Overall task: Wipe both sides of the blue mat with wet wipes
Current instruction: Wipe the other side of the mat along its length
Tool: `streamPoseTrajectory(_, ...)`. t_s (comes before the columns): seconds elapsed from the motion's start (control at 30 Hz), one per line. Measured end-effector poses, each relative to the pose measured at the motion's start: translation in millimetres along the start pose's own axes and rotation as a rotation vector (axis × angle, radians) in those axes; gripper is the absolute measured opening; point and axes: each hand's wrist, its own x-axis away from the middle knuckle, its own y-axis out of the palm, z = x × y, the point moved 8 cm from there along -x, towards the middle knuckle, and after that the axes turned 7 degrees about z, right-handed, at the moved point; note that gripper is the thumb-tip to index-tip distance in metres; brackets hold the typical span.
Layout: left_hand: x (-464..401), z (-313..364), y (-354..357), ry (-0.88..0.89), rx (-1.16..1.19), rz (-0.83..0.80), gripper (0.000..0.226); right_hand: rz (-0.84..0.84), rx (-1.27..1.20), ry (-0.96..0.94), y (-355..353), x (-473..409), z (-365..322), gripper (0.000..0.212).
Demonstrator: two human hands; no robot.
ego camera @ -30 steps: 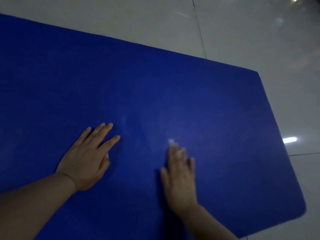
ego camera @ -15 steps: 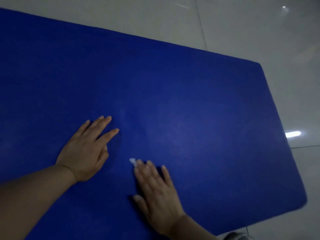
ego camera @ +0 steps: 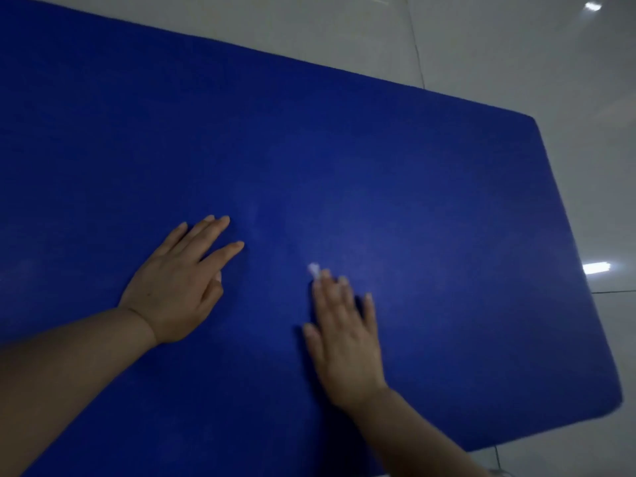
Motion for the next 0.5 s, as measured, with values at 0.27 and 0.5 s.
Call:
streamPoseTrajectory(0.27,47.8,23.9,-12.8,-0.153,-0.014,0.143,0.052,0.037,-0.006,0.615,-8.0,30.3,97.6,0.061)
streamPoseTrajectory(0.5,116.1,57.4,3.3,-0.371,-0.016,0.031,0.054,-0.084,-0.025,-0.15,-1.5,73.2,-61.5,0.06)
